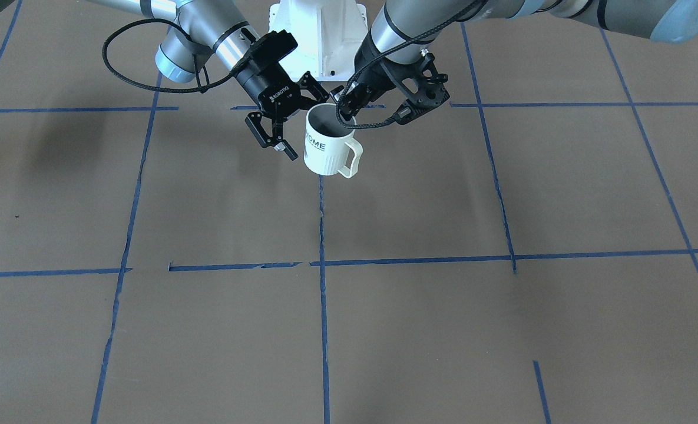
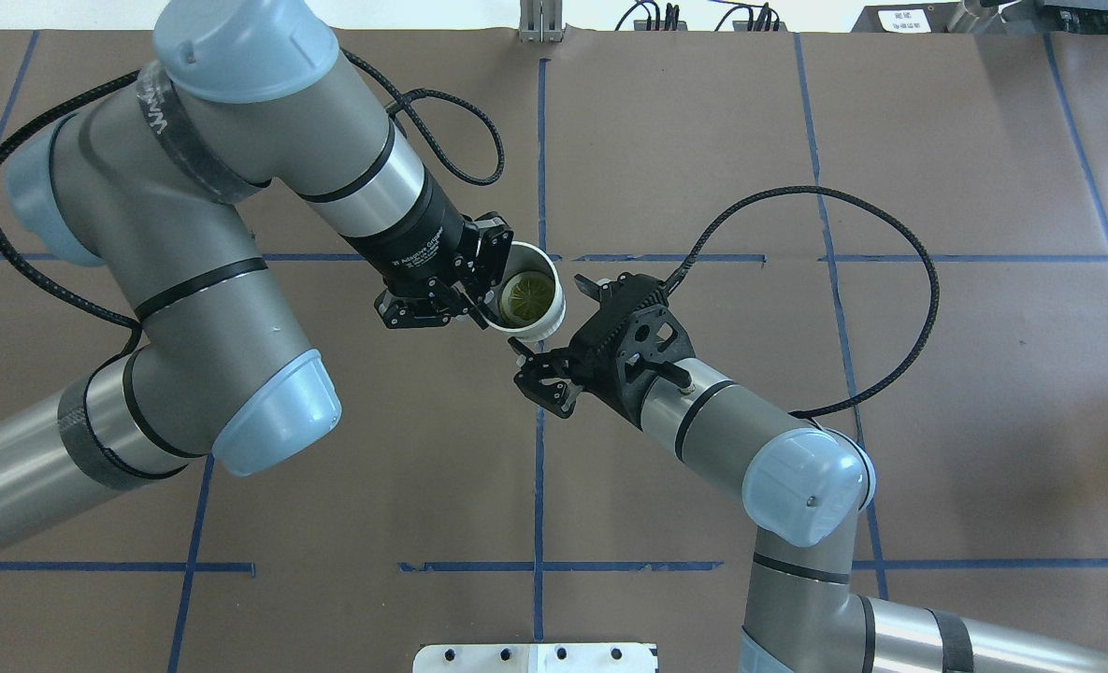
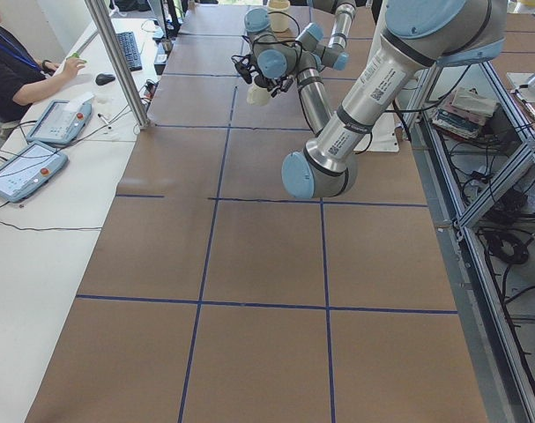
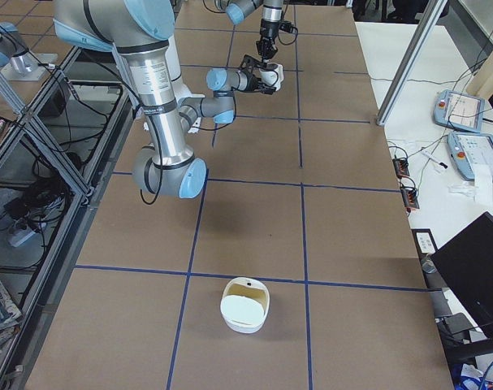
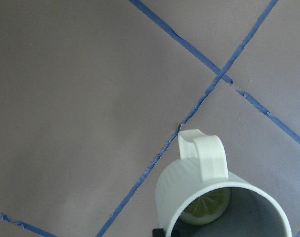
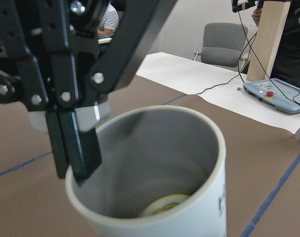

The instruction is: Left arm hands cup to right arm to dump lemon

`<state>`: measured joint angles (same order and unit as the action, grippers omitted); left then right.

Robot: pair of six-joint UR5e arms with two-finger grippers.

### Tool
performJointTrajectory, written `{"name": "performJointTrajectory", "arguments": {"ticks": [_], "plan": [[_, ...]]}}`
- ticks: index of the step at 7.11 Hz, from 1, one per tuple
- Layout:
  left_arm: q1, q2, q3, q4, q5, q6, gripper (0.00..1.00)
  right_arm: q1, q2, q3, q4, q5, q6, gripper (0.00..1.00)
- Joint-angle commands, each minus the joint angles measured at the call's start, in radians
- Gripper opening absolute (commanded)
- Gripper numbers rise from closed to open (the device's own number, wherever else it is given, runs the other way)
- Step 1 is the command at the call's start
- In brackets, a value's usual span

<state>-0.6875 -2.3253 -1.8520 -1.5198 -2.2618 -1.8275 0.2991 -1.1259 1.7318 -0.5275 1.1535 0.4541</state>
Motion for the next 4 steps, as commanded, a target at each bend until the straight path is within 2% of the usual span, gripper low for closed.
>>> {"name": "performJointTrajectory", "arguments": {"ticks": [1, 4], "plan": [[0.005, -0.012, 0.011, -0.023, 0.001, -0.013, 0.0, 0.0, -0.002, 0.0, 0.0, 0.0, 0.0, 0.99], [0.005, -0.02, 0.031, -0.062, 0.001, -0.018, 0.0, 0.0, -0.002, 0.0, 0.0, 0.0, 0.0, 0.99]]}}
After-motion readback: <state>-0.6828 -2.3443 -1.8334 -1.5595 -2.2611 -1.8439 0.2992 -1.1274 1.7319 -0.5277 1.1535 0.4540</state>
